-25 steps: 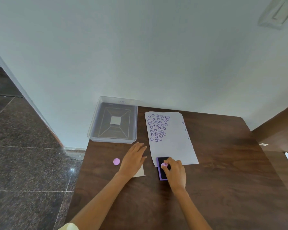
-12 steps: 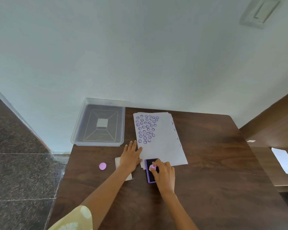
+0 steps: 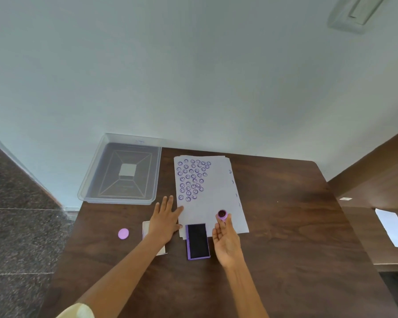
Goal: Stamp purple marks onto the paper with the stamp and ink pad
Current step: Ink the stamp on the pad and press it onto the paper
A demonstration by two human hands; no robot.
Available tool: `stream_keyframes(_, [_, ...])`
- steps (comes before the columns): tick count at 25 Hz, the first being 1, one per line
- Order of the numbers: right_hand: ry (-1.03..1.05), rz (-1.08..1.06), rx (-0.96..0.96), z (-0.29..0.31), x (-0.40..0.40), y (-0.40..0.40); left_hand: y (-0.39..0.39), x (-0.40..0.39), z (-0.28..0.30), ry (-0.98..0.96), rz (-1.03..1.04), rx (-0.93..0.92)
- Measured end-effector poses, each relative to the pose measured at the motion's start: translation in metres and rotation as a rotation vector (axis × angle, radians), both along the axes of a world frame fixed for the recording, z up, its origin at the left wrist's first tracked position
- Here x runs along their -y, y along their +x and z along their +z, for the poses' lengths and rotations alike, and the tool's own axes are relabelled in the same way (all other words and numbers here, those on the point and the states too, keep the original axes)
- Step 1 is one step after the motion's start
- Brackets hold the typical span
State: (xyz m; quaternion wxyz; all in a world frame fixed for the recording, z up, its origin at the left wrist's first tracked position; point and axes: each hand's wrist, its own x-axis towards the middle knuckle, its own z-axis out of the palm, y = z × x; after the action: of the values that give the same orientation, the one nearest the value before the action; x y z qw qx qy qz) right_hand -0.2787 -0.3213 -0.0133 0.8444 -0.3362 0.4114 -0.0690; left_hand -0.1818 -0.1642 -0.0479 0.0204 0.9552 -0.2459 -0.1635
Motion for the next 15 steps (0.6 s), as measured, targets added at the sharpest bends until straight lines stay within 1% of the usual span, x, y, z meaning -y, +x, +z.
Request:
stream_keyframes(2, [-0.018, 0.008, -0.026, -0.008, 0.004, 0.004, 0.002, 0.001, 0.001, 0.008, 0.003, -0.004])
stream_keyframes(4, [-0.126, 0.004, -0.044, -0.014, 0.009, 0.014, 0.005, 0.002, 0.003, 0.018, 0.005, -0.017])
stream_keyframes(9, [-0.628, 0.174, -0.068, -0.007, 0.021, 0.073, 0.011, 0.005, 0.004, 0.070, -0.017, -0.026])
stream_keyframes(13, [-1.068, 0.358, -0.031, -0.004, 0.029, 0.123, 0.010, 0.003, 0.002, 0.046, -0.016, -0.025])
stream_keyframes(15, [-1.207, 0.458, -0.033, -0.009, 0.034, 0.136, 0.009, 0.002, 0.001, 0.028, -0.011, -0.028])
